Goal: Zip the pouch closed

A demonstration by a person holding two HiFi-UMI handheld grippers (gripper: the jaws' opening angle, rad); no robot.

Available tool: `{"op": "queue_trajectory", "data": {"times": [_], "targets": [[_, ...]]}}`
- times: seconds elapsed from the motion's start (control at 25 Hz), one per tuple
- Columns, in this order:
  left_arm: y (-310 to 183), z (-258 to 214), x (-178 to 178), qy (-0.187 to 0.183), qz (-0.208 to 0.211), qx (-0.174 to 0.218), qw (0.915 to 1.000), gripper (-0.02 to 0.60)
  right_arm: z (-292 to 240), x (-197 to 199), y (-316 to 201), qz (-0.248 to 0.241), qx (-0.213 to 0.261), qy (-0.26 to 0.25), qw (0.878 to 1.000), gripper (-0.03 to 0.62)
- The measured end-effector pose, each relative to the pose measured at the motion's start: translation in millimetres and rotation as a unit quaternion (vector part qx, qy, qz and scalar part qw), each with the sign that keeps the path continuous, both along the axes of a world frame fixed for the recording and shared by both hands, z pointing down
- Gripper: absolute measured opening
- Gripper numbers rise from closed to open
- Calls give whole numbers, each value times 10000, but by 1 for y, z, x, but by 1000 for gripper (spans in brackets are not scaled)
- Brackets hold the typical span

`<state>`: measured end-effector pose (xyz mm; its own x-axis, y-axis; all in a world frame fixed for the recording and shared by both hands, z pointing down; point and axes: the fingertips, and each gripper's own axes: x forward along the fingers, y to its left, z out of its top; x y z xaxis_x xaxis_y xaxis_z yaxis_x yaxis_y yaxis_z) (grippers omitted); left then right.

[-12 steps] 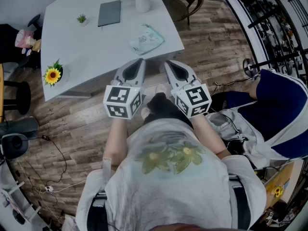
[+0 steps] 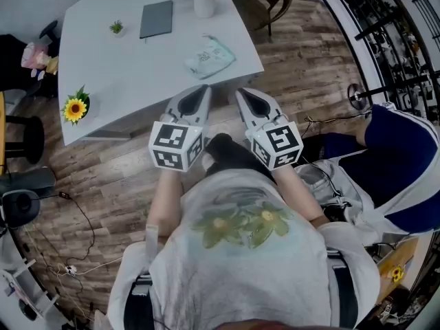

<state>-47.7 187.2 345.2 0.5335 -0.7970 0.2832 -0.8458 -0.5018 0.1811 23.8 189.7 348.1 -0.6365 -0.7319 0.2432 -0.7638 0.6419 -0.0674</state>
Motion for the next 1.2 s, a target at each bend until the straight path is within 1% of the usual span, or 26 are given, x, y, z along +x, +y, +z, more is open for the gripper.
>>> {"op": "queue_trajectory", "data": {"times": [0.16, 0.32, 0.4, 0.56, 0.64, 0.68, 0.72, 0.8, 0.92, 1.0, 1.12, 1.2], "targets": [[-9, 0, 4, -33, 28, 14, 10000, 3, 0, 6, -10, 55, 92, 100, 9999, 17], [-20, 0, 3, -90, 33, -13, 10000, 3, 2, 8, -20, 68, 54, 146, 9999, 18], [-29, 0, 3, -109, 48, -32, 9999, 3, 3, 8, -28, 30, 48, 118, 9999, 18], [-47, 7, 8, -22, 43, -188, 9998, 3, 9, 8, -43, -134, -62, 74, 9999, 18], [-57, 10, 10, -60, 79, -235, 9997, 5, 12, 7, -52, -199, -105, 73, 9997, 20], [-62, 12, 10, -91, 91, -240, 9996, 6, 13, 6, -57, -231, -125, 72, 9996, 22], [-68, 13, 9, -125, 95, -235, 9996, 6, 14, 5, -63, -270, -151, 73, 9995, 40], [-79, 14, 9, -222, 133, -232, 9994, 32, 16, 5, -74, -354, -216, 93, 9991, 100], [-95, 18, 10, -453, 234, -268, 9983, 130, 20, 8, -91, -414, -295, 136, 9986, 128], [-105, 21, 9, -612, 267, -259, 9974, 160, 23, 10, -103, -402, -347, 132, 9985, 135], [-121, 27, 6, -748, 319, -297, 9962, 203, 26, 12, -121, -354, -370, 102, 9986, 138], [-131, 30, 4, -845, 375, -336, 9952, 213, 26, 13, -133, -351, -360, 90, 9987, 138]]}}
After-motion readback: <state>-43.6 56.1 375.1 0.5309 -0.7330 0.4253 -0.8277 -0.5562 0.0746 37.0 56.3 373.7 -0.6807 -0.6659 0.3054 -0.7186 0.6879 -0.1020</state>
